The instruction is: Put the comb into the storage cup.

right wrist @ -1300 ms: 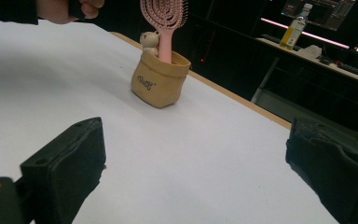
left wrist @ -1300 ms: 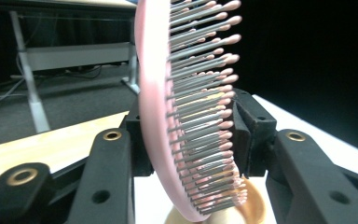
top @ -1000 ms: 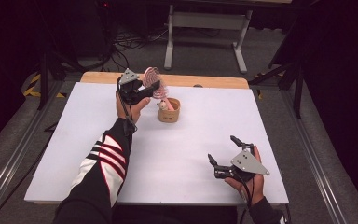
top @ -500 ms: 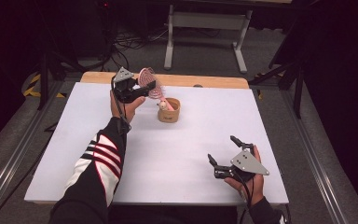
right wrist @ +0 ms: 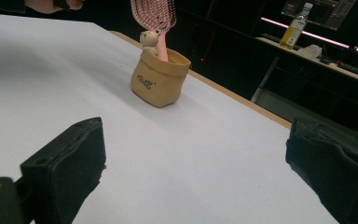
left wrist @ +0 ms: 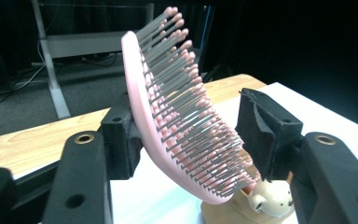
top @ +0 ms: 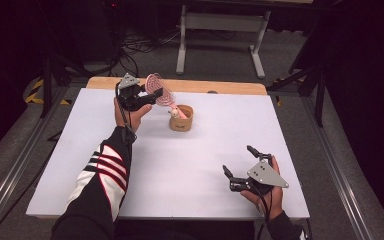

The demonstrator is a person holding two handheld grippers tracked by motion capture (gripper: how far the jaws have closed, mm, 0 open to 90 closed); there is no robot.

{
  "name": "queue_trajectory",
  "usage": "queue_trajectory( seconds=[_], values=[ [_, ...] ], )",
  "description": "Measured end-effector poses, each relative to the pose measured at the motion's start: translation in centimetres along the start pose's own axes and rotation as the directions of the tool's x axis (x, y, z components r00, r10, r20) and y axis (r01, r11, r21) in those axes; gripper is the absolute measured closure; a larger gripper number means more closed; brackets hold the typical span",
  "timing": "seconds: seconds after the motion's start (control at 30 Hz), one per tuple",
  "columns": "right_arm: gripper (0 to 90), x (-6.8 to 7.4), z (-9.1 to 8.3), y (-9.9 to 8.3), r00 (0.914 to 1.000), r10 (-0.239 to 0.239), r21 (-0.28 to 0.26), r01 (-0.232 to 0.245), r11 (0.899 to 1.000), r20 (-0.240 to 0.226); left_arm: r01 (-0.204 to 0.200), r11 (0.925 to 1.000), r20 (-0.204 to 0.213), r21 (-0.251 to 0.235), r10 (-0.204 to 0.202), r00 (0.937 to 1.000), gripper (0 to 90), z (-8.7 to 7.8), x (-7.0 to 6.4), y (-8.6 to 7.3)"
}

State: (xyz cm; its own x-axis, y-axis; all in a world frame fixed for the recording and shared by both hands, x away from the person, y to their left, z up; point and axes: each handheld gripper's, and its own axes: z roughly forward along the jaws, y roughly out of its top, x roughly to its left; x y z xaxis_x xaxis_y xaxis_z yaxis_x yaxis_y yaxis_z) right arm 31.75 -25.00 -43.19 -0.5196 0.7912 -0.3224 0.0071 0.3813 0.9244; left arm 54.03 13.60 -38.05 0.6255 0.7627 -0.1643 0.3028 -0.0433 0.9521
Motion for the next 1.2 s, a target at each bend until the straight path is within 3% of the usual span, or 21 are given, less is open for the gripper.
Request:
queue_trajectory(
  seconds=[0.57,1.03,1.2],
  values=[
    [5.3,0.1,0.0,0.0,1.0000,-0.006,0.001,0.006,1.000,-0.002,-0.022,0.9995,-0.003,-0.021,0.022,0.9998,34.4,-0.7,0.2,0.4],
    [5.3,0.1,0.0,0.1,1.0000,-0.003,-0.003,0.003,1.000,-0.001,-0.043,0.9985,-0.040,-0.034,0.041,0.9984,21.7,-1.5,0.3,0.9],
    [5.3,0.1,0.0,0.1,1.0000,-0.005,-0.002,0.005,1.000,-0.001,-0.048,0.9984,-0.028,-0.029,0.047,0.9985,16.2,-1.7,0.3,1.0]
  ],
)
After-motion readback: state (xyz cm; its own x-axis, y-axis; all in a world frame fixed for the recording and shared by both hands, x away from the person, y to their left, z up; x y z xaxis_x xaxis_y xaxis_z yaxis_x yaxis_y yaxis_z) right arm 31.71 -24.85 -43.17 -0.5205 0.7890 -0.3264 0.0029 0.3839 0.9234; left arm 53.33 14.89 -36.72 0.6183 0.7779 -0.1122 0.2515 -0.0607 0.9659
